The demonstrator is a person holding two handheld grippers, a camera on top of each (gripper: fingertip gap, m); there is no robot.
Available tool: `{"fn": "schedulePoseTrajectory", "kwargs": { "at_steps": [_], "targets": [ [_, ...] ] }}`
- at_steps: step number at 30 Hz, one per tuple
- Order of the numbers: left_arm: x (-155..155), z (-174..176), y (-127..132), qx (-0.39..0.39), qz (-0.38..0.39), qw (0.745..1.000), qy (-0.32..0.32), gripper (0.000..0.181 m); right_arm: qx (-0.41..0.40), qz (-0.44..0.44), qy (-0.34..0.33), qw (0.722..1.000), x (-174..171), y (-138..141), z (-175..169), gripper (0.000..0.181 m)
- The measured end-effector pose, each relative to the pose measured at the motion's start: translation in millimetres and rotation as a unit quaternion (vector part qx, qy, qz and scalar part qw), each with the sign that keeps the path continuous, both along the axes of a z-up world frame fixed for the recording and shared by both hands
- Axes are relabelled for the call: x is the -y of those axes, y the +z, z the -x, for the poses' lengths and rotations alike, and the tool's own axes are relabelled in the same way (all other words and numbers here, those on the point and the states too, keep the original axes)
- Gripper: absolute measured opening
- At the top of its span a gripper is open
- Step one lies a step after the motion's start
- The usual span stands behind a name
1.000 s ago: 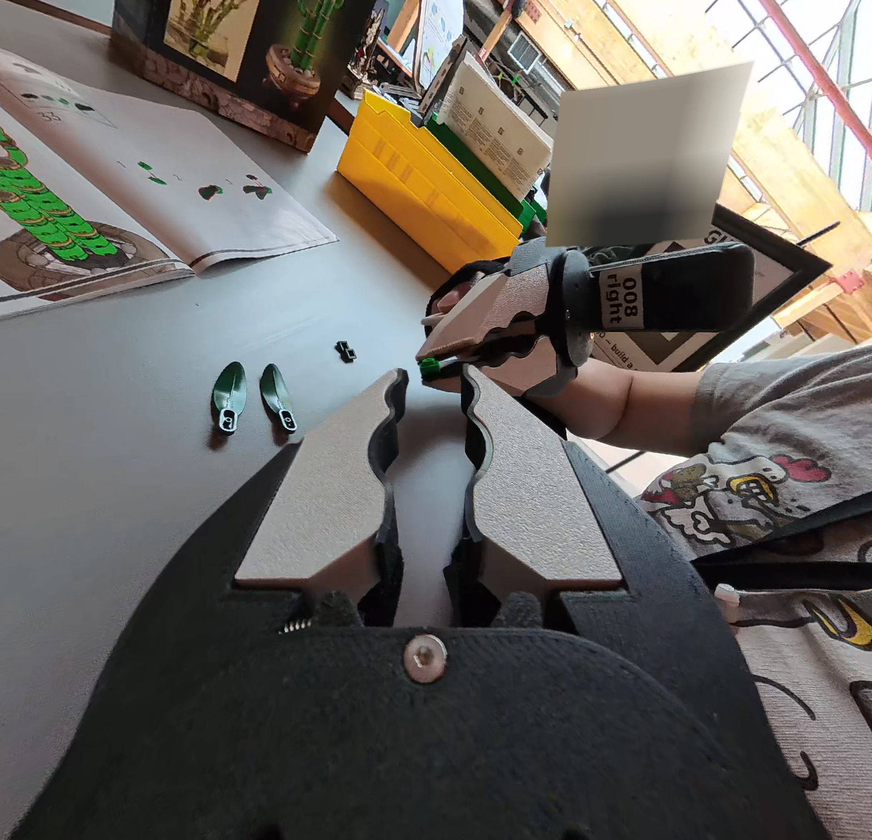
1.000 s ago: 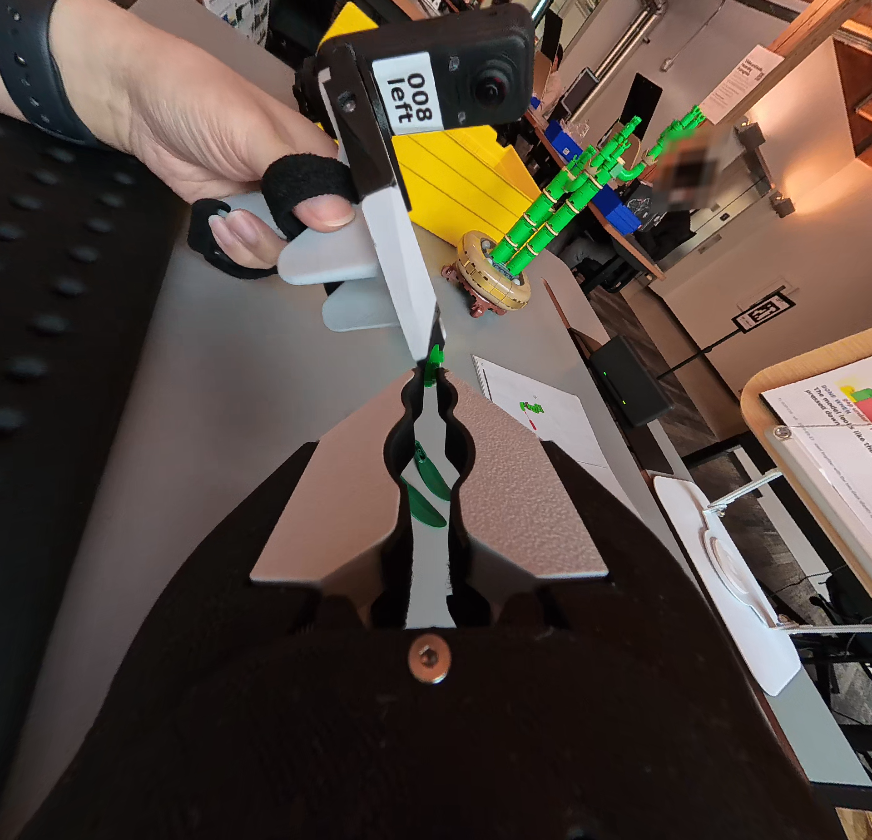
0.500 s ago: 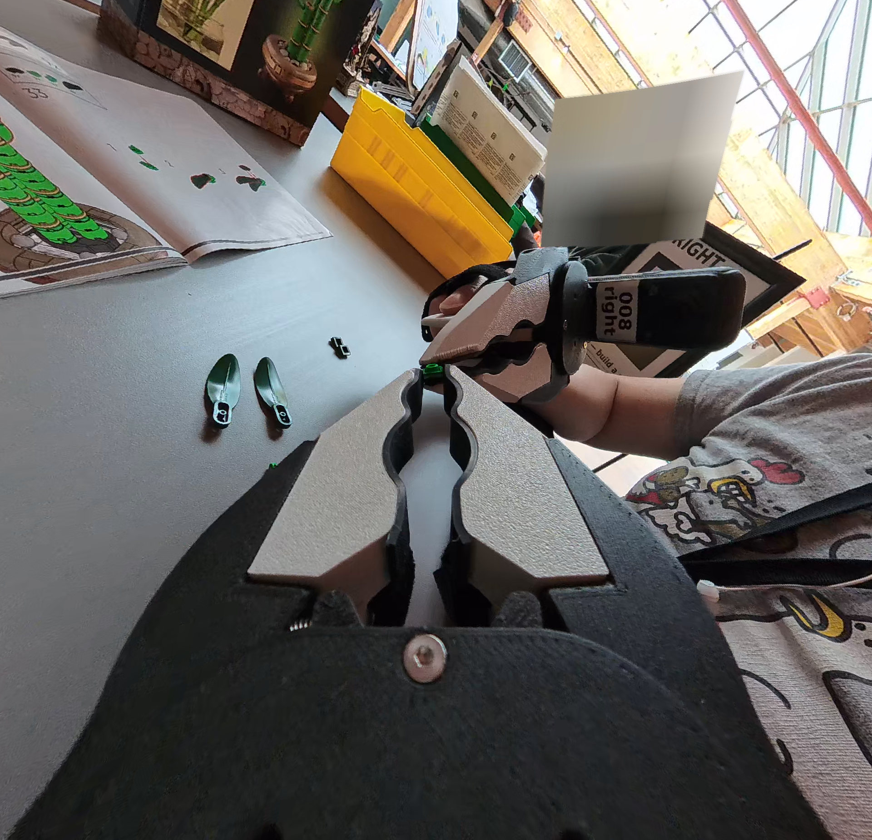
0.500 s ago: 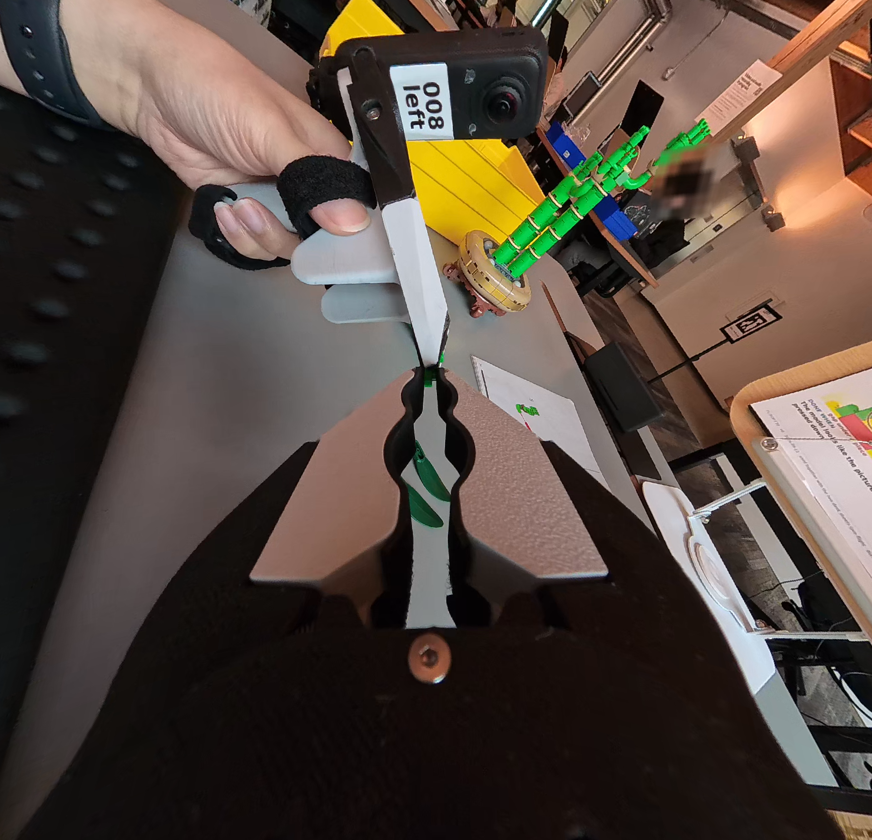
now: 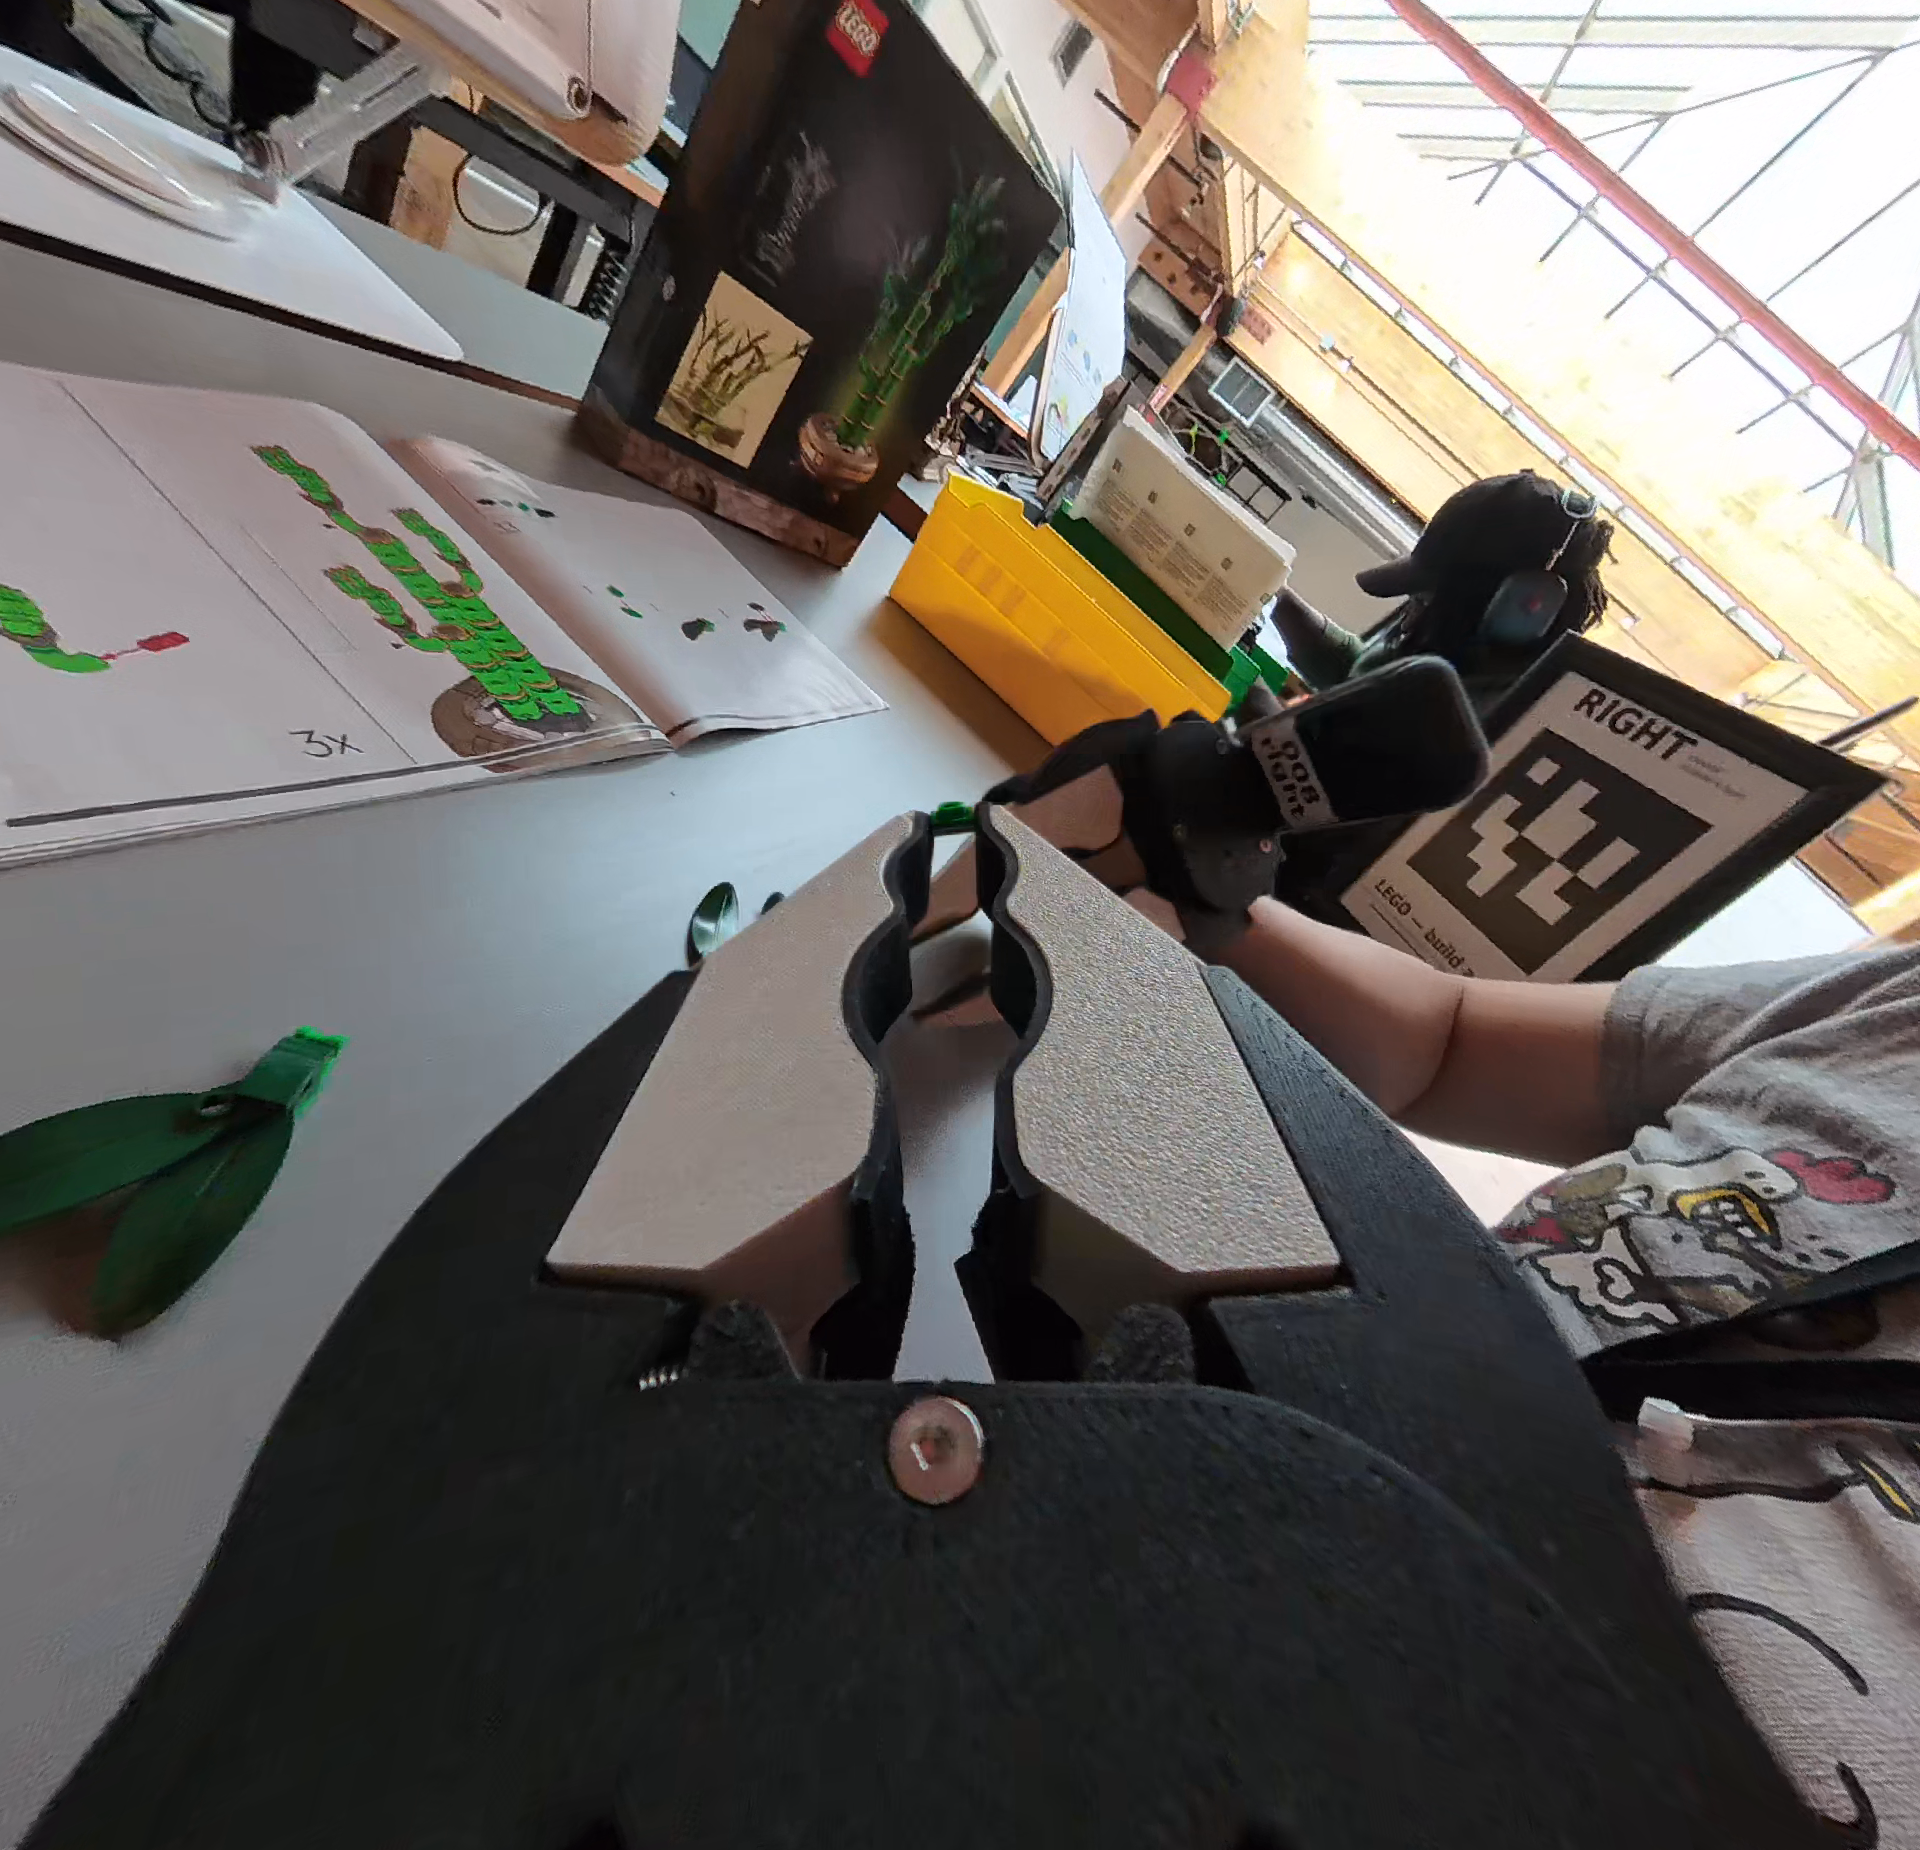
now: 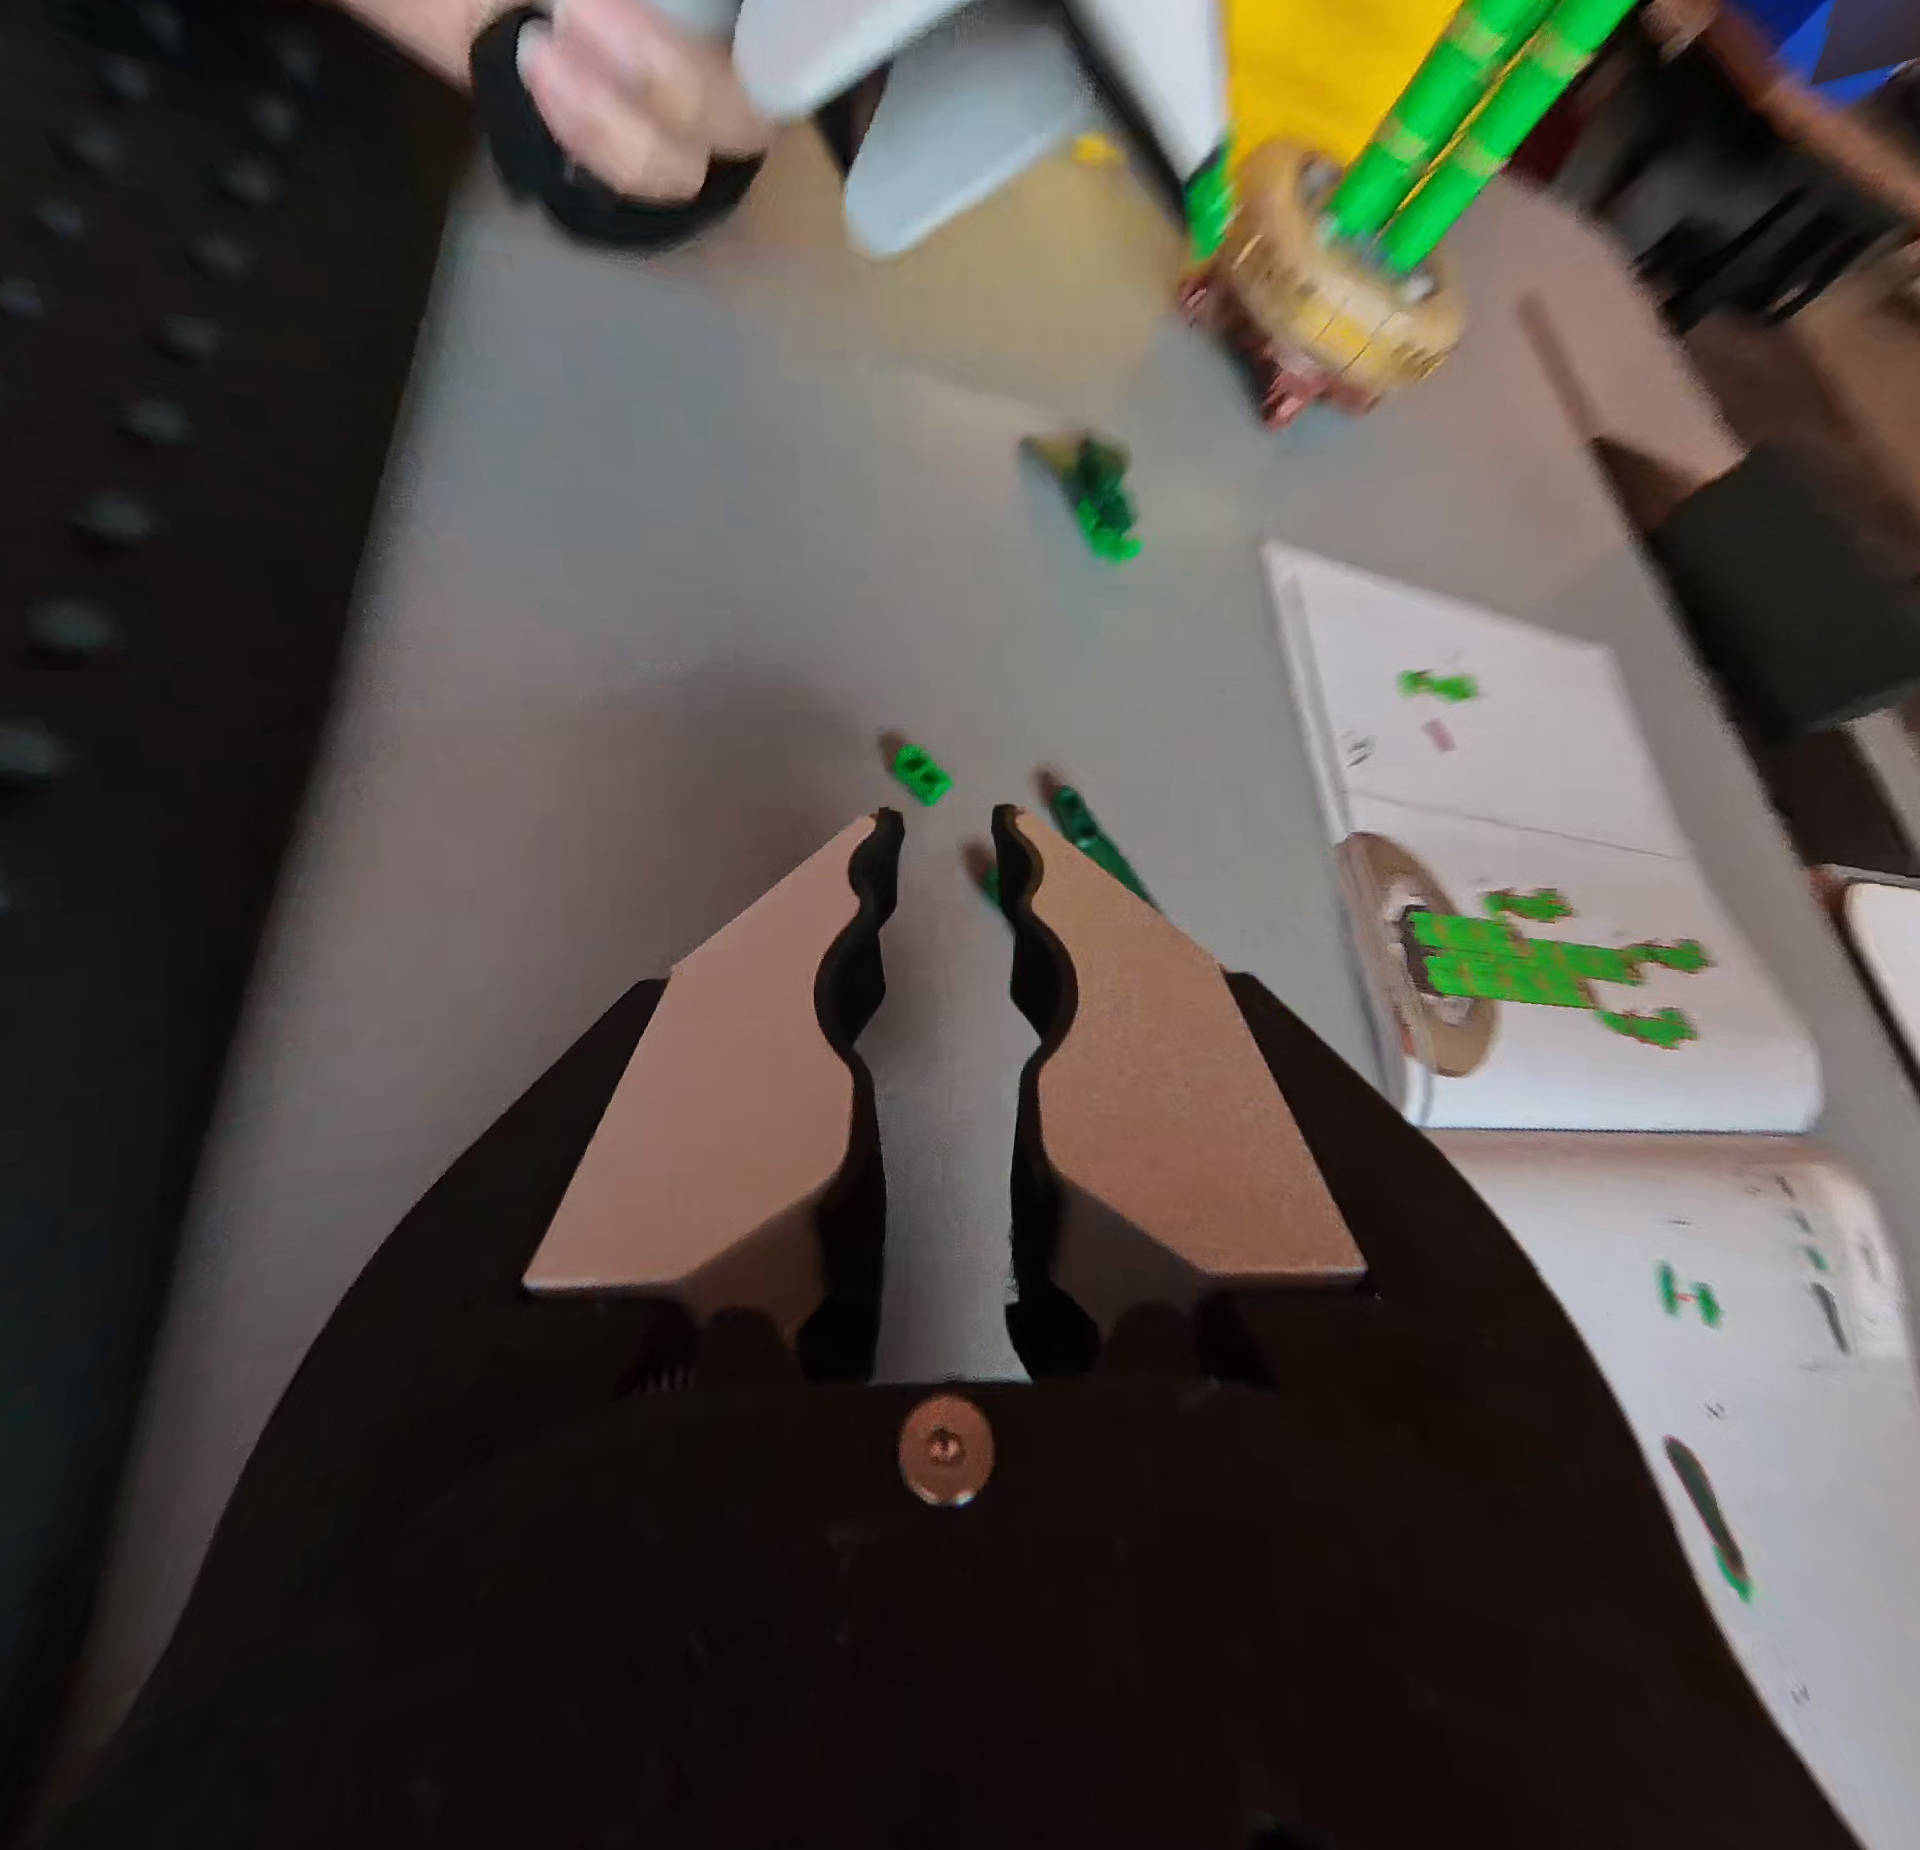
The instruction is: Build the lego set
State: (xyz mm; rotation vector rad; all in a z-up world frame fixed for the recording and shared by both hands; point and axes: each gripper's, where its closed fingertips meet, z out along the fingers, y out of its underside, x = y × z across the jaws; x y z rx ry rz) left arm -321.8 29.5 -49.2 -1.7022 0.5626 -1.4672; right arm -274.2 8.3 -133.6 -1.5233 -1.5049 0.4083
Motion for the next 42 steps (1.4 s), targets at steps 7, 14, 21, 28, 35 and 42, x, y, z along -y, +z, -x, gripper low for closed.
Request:
{"fn": "schedulePoseTrajectory", "kwargs": {
  "at_steps": [7, 14, 21, 28, 35, 42],
  "targets": [
    [-1.4, 1.7, -2.5, -0.009, -0.003, 1.000, 0.006, 0.006, 0.043, 0.088, -0.027, 0.995, -0.3, -24.1, 17.6, 0.020],
    [0.1, 0.3, -3.2, -0.013, -0.005, 1.000, 0.002, 0.006, 0.092, 0.013, -0.024, 0.995, -6.9, -23.1, 21.3, 0.023],
    [-1.1, 2.7, -3.0, -0.011, -0.005, 1.000, 0.006, 0.006, 0.090, 0.063, 0.074, 0.991, -8.2, -24.8, 25.3, 0.024],
    [-0.9, 3.6, -3.9, -0.012, -0.005, 1.000, 0.006, 0.006, 0.099, 0.098, 0.095, 0.986, -11.1, -27.6, 23.6, 0.017],
    [0.0, 2.0, -5.2, -0.018, -0.006, 1.000, 0.001, 0.006, 0.081, 0.142, 0.075, 0.984, -8.0, -29.6, 23.3, 0.007],
    [2.2, 3.1, -2.9, -0.013, -0.007, 1.000, -0.001, 0.006, 0.064, 0.270, 0.006, 0.961, 12.3, -26.8, -2.0, 0.007]
  ]
}}
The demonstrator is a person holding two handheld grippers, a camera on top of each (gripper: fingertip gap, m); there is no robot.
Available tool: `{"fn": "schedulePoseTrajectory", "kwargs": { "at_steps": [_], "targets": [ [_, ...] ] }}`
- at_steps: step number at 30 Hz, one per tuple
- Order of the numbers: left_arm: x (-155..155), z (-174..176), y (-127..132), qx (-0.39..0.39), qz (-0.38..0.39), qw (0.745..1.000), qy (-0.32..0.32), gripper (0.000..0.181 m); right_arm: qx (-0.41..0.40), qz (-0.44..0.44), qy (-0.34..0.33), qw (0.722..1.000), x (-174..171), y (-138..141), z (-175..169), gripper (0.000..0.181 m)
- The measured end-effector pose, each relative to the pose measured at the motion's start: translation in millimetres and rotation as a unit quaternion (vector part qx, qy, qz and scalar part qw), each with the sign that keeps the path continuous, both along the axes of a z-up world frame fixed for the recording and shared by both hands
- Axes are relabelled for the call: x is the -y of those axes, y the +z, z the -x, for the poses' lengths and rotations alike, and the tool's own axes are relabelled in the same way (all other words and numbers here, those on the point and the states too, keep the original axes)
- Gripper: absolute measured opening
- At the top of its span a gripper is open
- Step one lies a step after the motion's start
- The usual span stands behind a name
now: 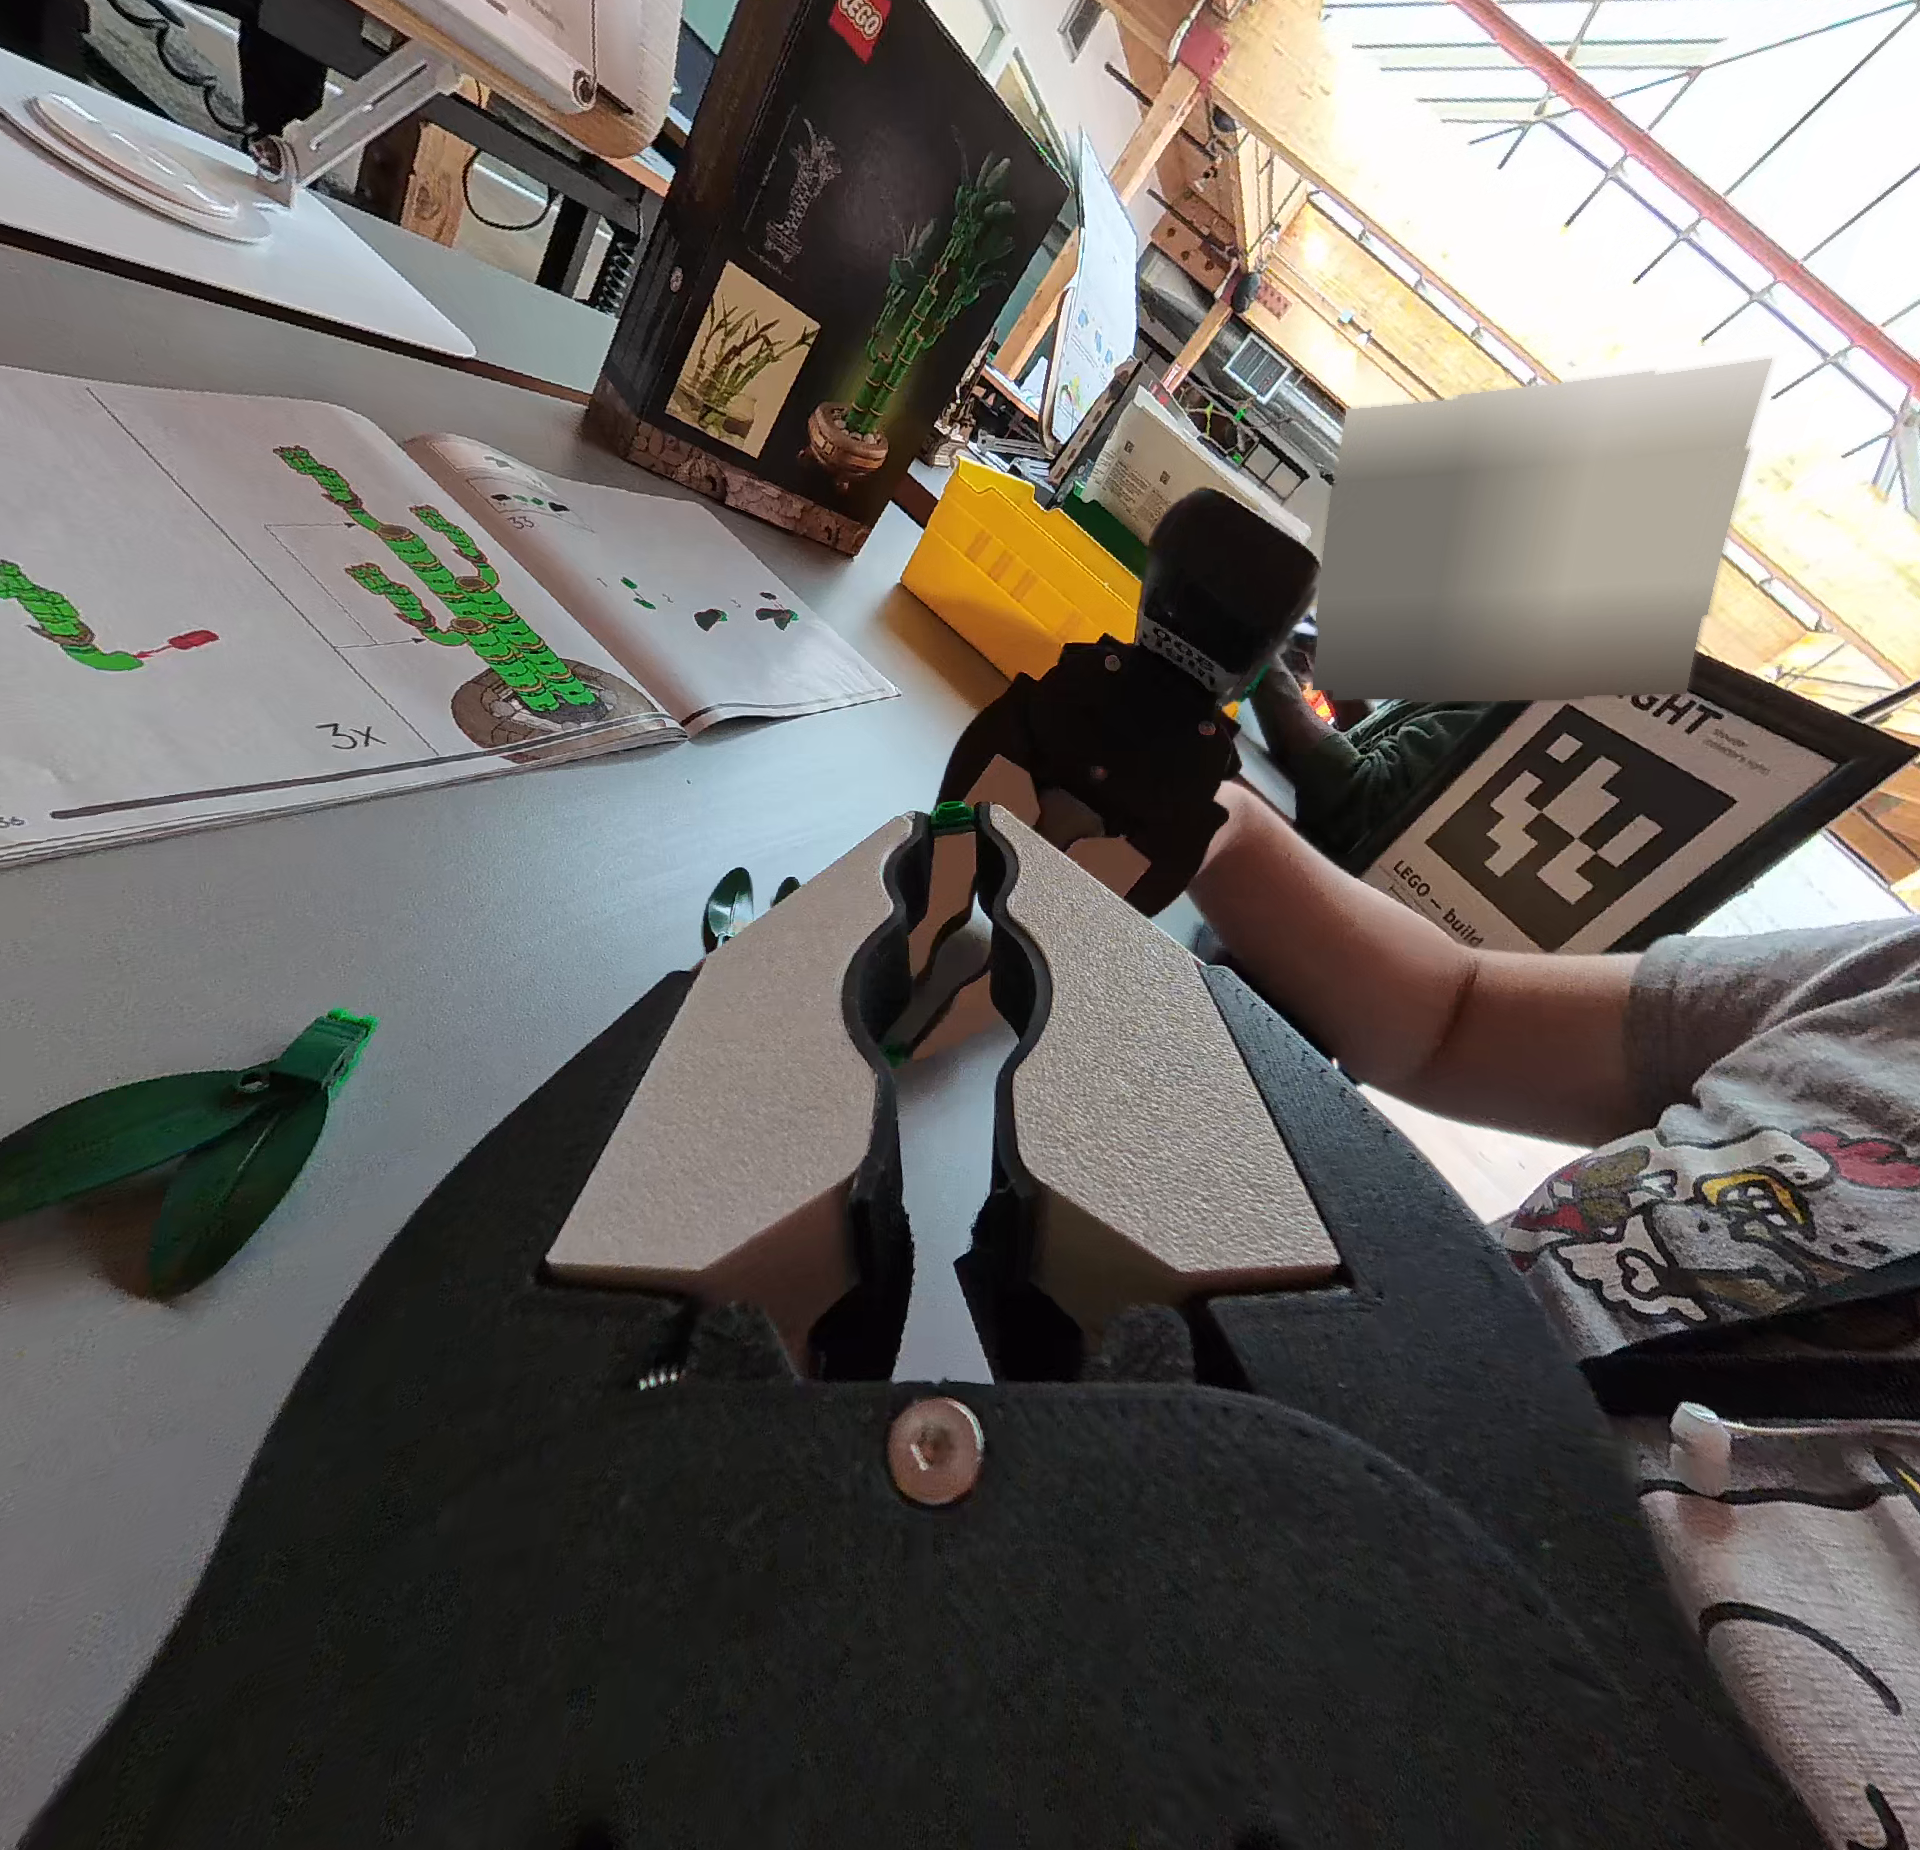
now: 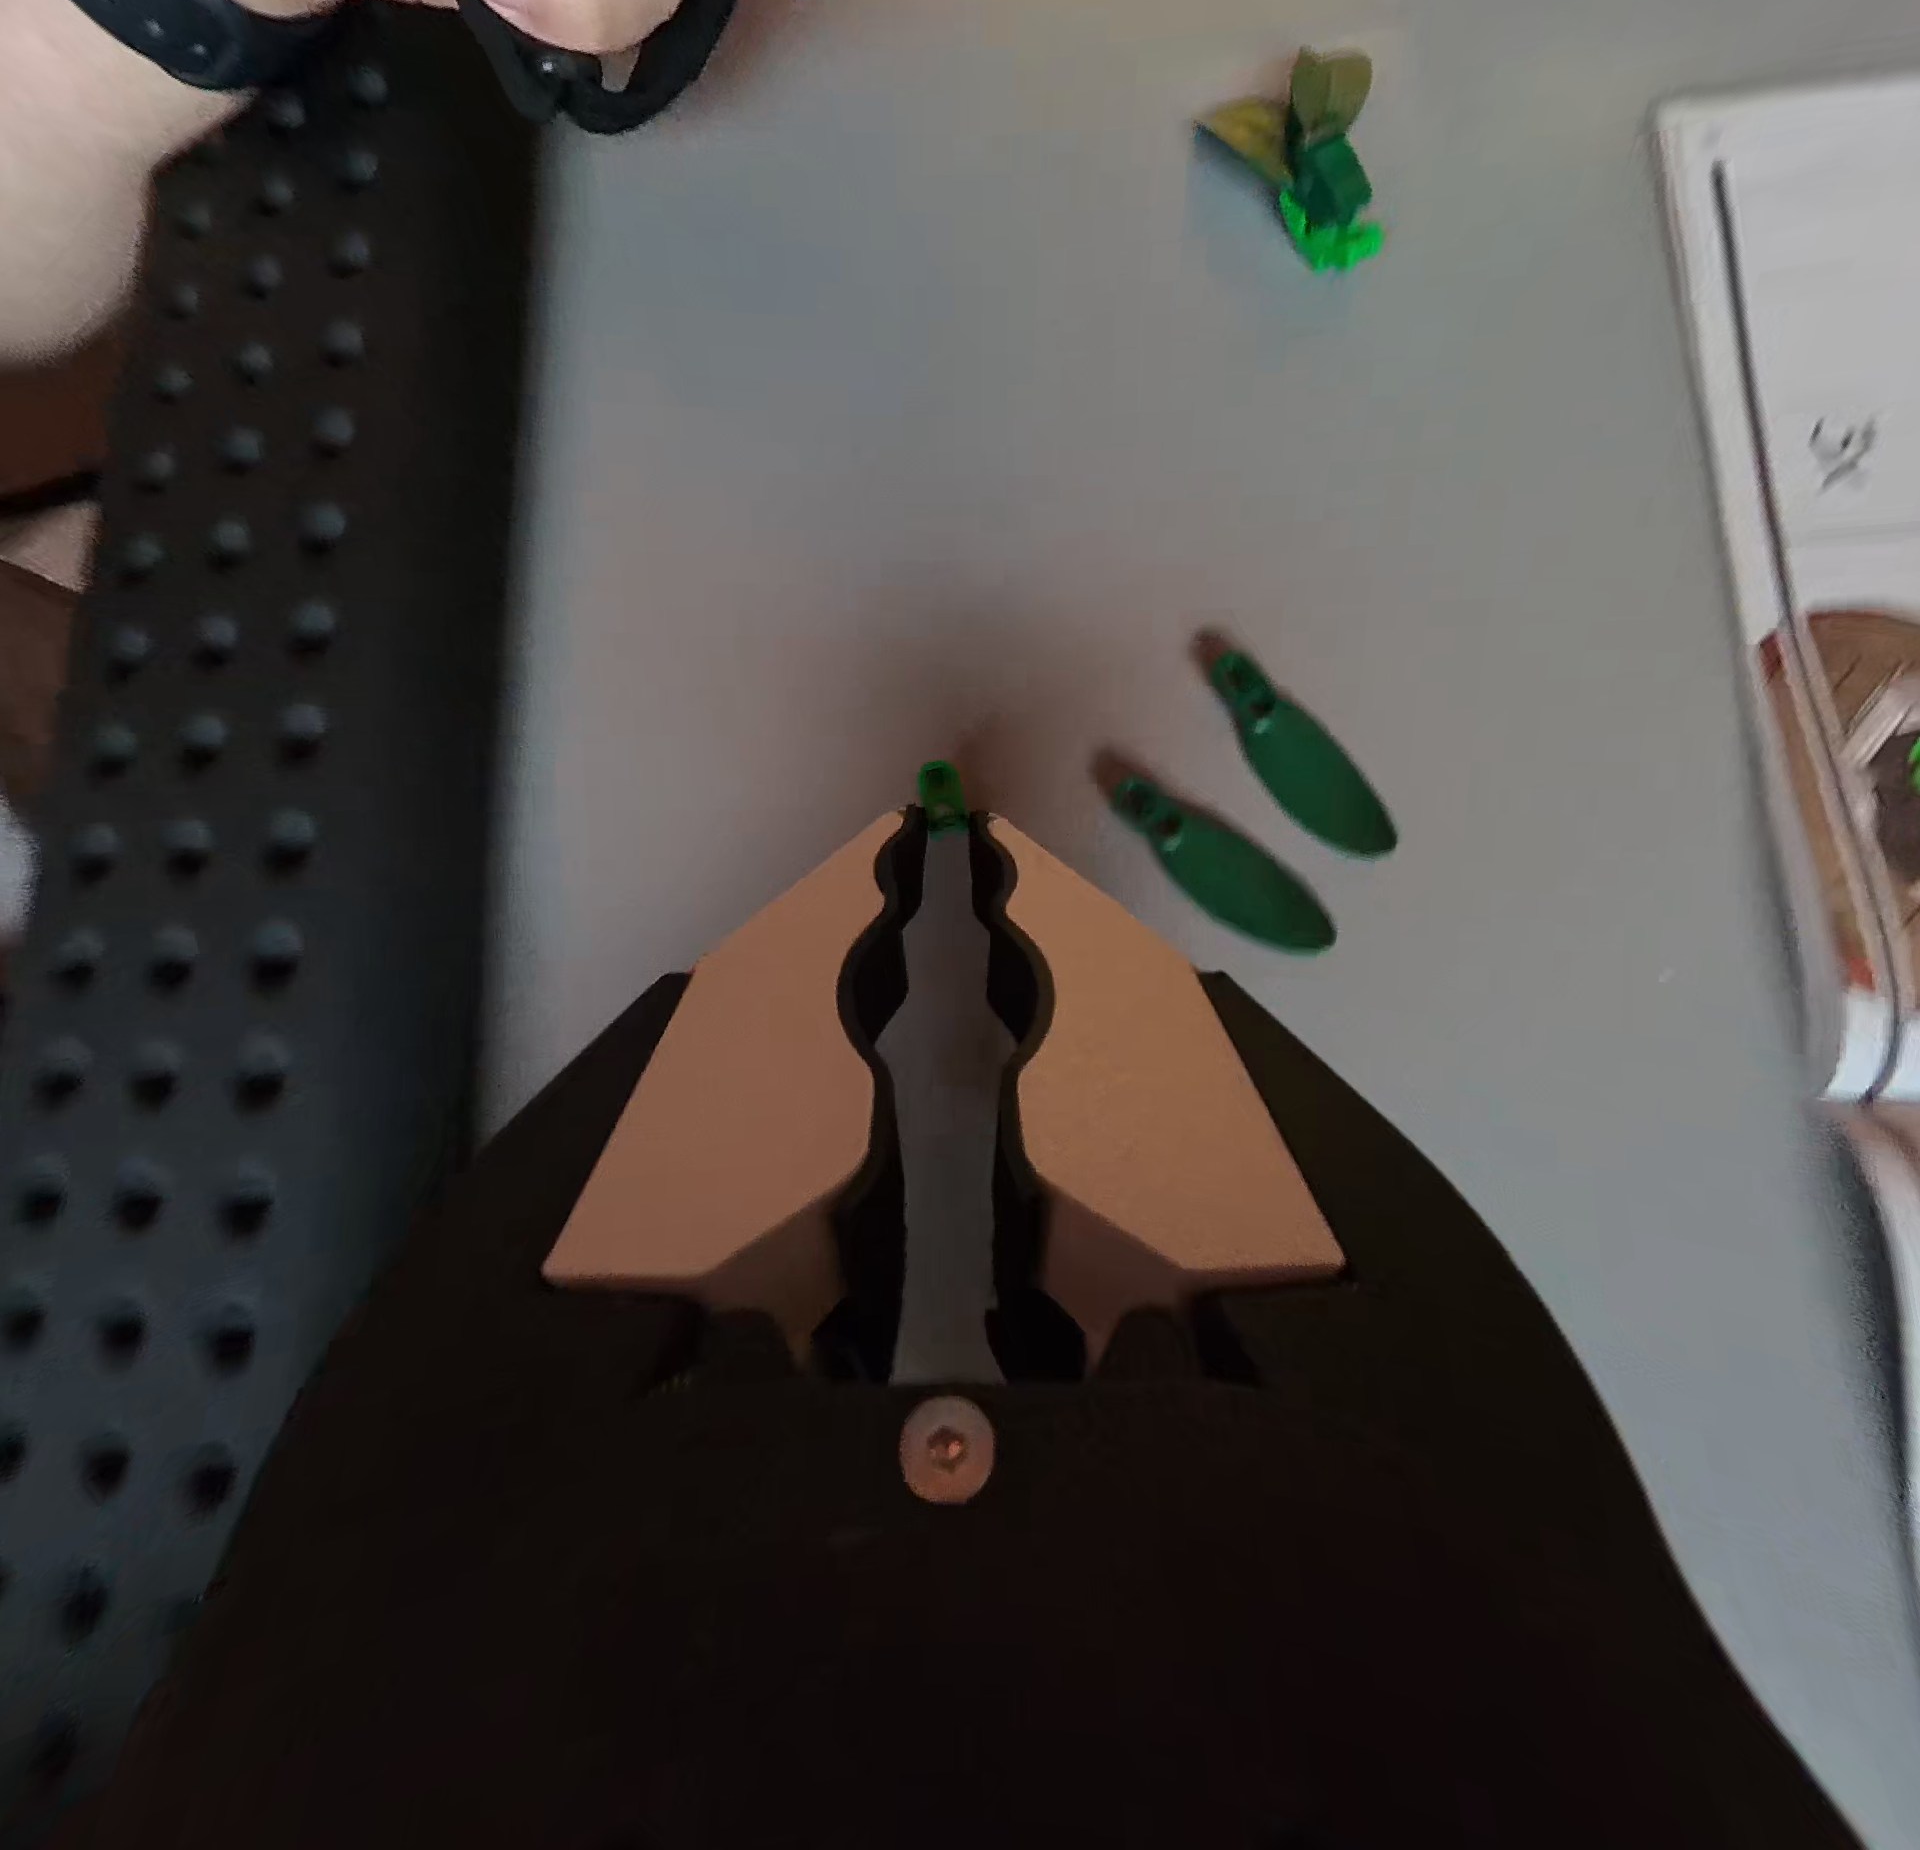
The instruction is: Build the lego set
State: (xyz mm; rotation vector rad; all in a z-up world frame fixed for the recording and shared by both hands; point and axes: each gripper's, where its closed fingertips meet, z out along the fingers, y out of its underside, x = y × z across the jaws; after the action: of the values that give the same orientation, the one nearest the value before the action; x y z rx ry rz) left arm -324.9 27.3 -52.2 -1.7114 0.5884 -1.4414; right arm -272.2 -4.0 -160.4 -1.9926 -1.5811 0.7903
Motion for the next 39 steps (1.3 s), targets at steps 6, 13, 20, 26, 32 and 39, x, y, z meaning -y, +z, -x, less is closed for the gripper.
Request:
{"fn": "schedulePoseTrajectory", "kwargs": {
  "at_steps": [6, 13, 20, 26, 32, 39],
  "targets": [
    [4.5, -2.5, 1.8, 0.000, -0.004, 1.000, -0.010, 0.006, 0.041, 0.224, -0.049, 0.972, 22.9, 13.4, -72.7, 0.006],
    [11.8, -6.4, 3.6, -0.009, -0.016, 1.000, -0.022, 0.006, 0.307, 0.363, -0.063, 0.878, 52.6, 12.9, -200.5, 0.007],
    [17.0, -11.3, 1.0, -0.016, -0.013, 0.999, -0.038, 0.006, 0.527, 0.383, -0.062, 0.756, 68.1, 19.5, -246.3, 0.007],
    [16.2, -11.2, -2.0, -0.025, -0.015, 0.999, -0.035, 0.006, 0.605, 0.351, -0.066, 0.712, 60.4, 16.7, -245.6, 0.007],
    [16.1, -11.0, -2.3, -0.026, -0.014, 0.999, -0.035, 0.006, 0.628, 0.334, -0.064, 0.700, 53.4, 11.8, -241.1, 0.007],
    [14.6, -9.6, -2.2, -0.023, -0.012, 0.999, -0.032, 0.006, 0.620, 0.320, -0.069, 0.714, 45.0, 2.4, -235.2, 0.010]
  ]
}}
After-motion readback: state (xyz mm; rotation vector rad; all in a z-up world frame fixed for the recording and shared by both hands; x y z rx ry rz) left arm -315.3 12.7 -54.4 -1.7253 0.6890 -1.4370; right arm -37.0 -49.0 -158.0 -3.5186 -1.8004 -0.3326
